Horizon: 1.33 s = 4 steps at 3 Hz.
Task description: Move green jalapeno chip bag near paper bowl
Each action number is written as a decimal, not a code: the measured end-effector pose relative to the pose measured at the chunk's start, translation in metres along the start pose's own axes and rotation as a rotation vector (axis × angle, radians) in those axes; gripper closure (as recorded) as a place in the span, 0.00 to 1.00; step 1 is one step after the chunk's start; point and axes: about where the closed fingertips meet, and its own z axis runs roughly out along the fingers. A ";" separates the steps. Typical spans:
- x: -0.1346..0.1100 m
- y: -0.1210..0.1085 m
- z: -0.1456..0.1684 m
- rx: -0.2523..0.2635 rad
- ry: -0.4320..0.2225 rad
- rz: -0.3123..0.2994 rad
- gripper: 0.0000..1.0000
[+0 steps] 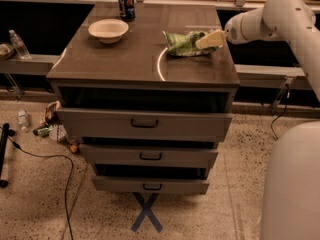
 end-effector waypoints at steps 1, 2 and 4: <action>0.016 0.004 0.018 -0.035 0.018 0.016 0.39; 0.019 0.012 0.028 -0.077 0.022 -0.011 0.62; -0.060 0.065 0.022 -0.173 -0.100 -0.223 1.00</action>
Offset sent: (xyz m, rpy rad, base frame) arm 0.0091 0.0178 -0.0344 -0.0089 0.0398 0.1252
